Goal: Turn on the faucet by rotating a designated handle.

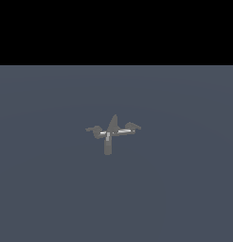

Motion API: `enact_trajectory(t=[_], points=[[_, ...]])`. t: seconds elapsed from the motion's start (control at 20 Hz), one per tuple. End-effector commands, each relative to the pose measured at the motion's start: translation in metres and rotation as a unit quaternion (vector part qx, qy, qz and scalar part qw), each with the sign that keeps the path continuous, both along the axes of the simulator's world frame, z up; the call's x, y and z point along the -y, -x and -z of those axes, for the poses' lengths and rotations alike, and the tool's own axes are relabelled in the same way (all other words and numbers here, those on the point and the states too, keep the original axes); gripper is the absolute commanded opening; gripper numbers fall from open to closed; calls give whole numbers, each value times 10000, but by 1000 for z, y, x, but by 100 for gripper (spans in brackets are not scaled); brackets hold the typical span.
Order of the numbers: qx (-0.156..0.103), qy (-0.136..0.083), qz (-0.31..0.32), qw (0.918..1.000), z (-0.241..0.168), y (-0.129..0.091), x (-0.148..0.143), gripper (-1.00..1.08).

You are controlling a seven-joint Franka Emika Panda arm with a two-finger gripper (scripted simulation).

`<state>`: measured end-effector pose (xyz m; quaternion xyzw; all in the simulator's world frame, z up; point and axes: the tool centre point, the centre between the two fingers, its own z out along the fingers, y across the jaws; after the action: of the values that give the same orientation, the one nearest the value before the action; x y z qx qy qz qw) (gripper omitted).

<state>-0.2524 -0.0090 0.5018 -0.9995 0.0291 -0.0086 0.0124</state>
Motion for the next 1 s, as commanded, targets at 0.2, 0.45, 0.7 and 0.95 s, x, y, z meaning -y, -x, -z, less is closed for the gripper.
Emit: enact_trajectory(t=[0.2, 0.45, 0.7, 0.95], points=[[-1, 0, 40, 10000, 3, -1, -2, -100], [-6, 1, 204, 9998, 15, -6, -10, -100], [-14, 3, 495, 9988, 37, -16, -23, -100], [-26, 4, 908, 9959, 69, -32, -41, -100]])
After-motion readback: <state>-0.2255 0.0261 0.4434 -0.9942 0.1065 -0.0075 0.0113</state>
